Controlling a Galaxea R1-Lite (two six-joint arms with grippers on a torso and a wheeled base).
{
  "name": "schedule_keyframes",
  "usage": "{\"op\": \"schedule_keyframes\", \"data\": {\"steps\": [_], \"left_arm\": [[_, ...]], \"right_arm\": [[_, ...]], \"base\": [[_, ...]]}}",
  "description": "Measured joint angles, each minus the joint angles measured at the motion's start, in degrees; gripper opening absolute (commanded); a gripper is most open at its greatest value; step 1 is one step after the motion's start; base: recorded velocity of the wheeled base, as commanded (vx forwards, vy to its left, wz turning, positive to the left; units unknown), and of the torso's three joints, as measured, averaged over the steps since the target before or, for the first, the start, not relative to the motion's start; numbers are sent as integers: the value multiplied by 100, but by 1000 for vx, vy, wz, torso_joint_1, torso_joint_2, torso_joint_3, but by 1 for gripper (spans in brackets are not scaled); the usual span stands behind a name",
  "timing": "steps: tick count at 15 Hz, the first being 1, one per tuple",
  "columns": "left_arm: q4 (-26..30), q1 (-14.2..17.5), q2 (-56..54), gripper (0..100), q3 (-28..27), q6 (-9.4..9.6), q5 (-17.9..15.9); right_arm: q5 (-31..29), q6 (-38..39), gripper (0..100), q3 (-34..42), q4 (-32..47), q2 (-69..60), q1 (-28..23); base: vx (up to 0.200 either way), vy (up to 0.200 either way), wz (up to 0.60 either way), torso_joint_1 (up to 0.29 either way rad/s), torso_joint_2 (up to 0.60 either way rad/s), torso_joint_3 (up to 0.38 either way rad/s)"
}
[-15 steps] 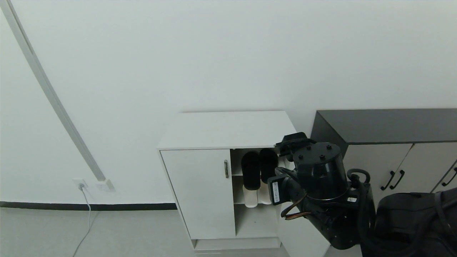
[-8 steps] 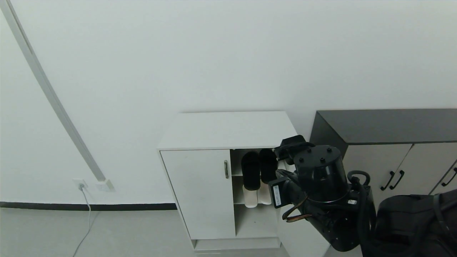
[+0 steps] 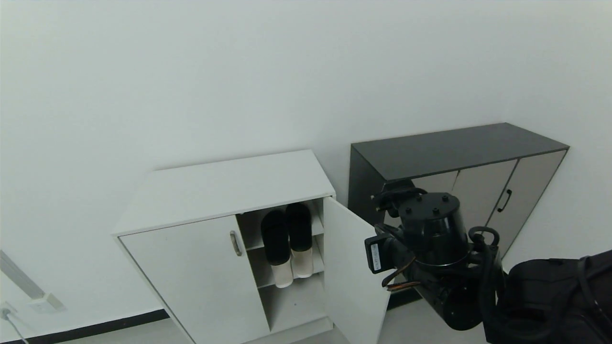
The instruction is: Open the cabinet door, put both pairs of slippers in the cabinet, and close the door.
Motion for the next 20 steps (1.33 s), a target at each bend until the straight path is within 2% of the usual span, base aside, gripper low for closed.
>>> {"op": "schedule_keyframes", "data": {"steps": [7, 10, 14, 17, 20], "left_arm": [[-4, 5, 0, 0, -4, 0, 2], [-6, 5, 0, 0, -4, 1, 2], [-4, 5, 0, 0, 0, 0, 2], [-6, 5, 0, 0, -2, 1, 2], [-6, 0, 0, 0, -2, 0, 0]], "right_arm": [[29, -46, 0, -37, -124, 165, -249], [497, -73, 0, -232, -189, 305, -596], [1005, 99, 0, -1119, -9, 705, -1346], [1691, 808, 0, -1880, 895, 1130, -1847], [1853, 986, 0, -2341, 1114, 1551, -2172]], "base": [[-143, 0, 0, 4, 4, 1], [0, 0, 0, 0, 0, 0], [0, 0, 0, 0, 0, 0], [0, 0, 0, 0, 0, 0], [0, 0, 0, 0, 0, 0]]}}
